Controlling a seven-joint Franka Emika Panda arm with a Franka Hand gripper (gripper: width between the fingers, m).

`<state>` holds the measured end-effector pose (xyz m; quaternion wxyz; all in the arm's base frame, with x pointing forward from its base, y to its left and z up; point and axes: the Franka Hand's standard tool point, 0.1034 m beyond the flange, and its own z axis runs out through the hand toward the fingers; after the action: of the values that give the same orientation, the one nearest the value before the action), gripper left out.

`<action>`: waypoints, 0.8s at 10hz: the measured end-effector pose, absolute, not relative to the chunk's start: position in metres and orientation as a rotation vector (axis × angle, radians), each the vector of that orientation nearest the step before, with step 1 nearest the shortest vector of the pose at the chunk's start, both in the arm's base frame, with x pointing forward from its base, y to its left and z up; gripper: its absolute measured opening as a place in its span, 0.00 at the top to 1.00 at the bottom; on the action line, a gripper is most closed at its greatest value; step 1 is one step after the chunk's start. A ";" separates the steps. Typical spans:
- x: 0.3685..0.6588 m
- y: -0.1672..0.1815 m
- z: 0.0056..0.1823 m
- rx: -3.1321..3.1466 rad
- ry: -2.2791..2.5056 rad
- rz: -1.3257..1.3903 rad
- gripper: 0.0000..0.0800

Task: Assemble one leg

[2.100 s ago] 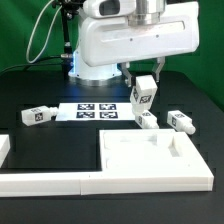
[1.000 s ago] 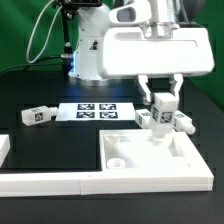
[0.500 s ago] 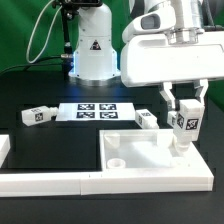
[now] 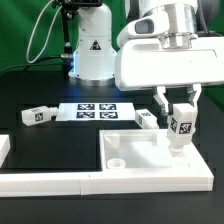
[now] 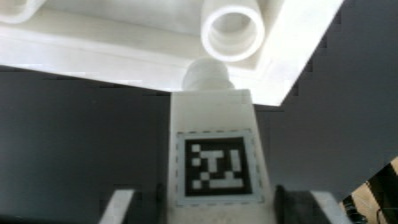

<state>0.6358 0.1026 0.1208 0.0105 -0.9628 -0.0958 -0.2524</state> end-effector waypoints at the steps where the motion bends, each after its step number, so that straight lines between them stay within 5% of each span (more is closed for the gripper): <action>1: 0.635 0.103 0.119 -3.006 -0.300 -0.783 0.64; 8: 0.629 0.109 0.101 -3.010 -0.321 -0.742 0.64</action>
Offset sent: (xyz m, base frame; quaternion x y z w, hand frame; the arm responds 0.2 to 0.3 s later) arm 0.0022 0.0092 -0.0083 0.0102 0.0025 0.0150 0.9998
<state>0.6294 0.1091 0.1012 0.0125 -0.9657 -0.1031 -0.2382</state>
